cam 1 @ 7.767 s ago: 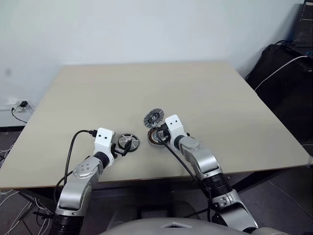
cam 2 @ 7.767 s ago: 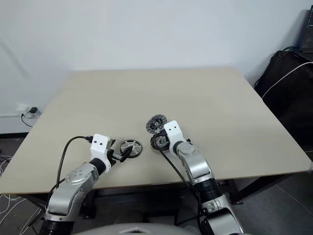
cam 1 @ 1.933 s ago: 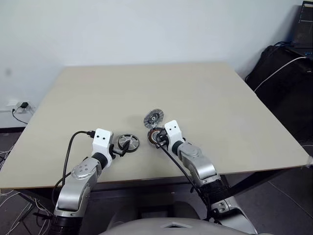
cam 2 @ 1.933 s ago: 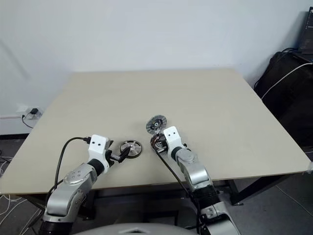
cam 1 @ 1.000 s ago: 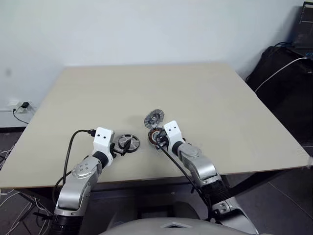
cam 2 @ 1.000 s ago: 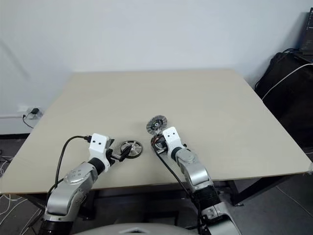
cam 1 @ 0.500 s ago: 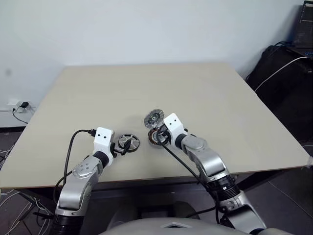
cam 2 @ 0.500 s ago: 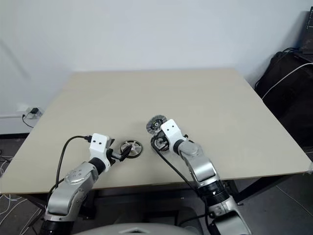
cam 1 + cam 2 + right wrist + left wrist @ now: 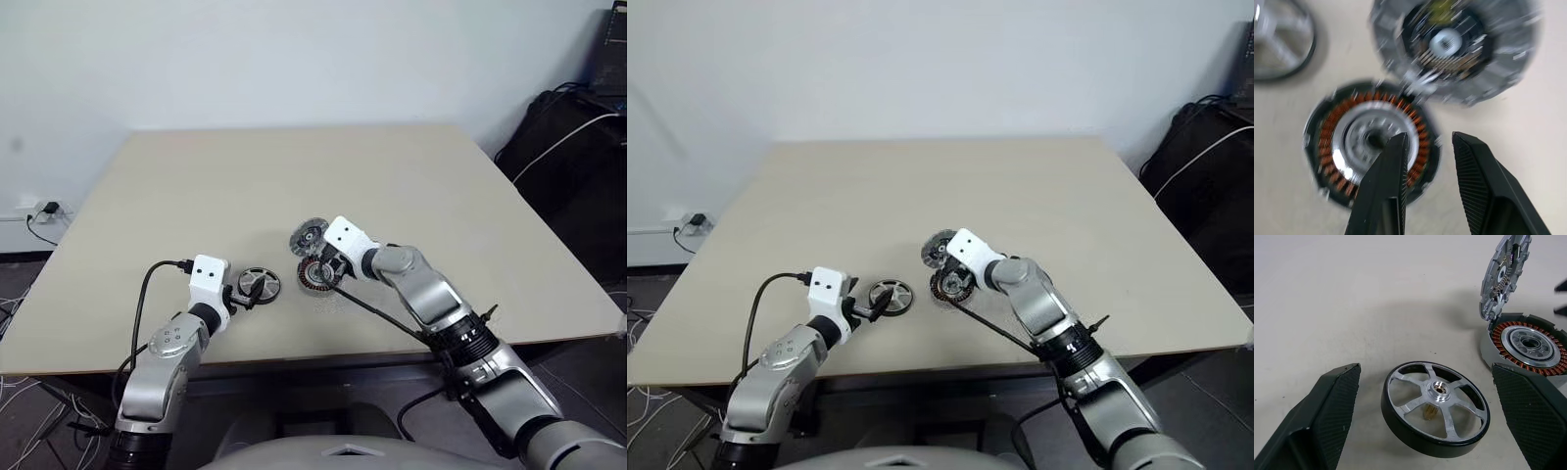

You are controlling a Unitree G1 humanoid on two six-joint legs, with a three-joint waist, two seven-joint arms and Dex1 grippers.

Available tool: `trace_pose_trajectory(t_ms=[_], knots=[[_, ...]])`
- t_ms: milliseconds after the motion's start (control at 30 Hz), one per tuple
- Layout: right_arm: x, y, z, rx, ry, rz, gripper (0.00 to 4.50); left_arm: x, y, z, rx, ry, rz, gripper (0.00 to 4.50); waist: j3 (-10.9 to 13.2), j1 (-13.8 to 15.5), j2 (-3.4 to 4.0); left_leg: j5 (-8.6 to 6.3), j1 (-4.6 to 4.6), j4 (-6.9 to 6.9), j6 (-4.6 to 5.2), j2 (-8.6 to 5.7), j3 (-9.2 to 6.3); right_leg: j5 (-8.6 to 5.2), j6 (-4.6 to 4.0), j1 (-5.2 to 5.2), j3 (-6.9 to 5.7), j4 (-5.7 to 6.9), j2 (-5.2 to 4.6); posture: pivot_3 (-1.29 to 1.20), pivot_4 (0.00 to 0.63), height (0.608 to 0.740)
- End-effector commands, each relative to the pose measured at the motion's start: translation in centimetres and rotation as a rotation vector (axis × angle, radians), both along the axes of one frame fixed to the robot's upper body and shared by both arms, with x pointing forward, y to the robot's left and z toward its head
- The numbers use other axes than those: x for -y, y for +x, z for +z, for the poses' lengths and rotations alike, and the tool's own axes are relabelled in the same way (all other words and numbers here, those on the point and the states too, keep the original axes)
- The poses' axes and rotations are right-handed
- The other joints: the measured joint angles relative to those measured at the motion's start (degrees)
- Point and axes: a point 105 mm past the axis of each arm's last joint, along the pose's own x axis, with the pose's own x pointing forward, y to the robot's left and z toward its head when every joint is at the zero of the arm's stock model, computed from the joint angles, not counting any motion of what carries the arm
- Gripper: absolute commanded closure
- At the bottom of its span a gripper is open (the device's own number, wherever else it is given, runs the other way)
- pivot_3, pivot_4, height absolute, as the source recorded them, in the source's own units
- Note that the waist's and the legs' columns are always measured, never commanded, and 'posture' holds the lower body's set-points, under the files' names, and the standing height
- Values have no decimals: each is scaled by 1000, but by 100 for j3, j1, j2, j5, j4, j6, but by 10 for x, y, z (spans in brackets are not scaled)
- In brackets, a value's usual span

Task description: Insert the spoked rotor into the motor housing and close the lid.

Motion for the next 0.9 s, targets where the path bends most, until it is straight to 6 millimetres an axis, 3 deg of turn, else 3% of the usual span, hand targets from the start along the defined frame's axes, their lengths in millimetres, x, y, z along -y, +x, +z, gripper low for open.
trace_pose_trajectory(t_ms=[33,667,900], knots=[[-3,2,2,5,-50,65,2955,0,4,11,58,-7,11,0,0,2,0,5,-3,1,-8,0,0,0,0,-1,0,-1,-1,0,0,740],[-9,-2,-11,-29,-44,77,2955,-2,5,13,67,-7,18,0,-1,3,-1,11,-17,2,-20,-3,-4,1,1,-12,-5,-2,-5,0,0,740],[-26,-13,-13,-47,-13,140,2955,-2,5,13,69,-8,22,0,-1,2,-1,12,-17,2,-22,-3,-5,2,4,-12,-6,-1,-5,0,0,740]])
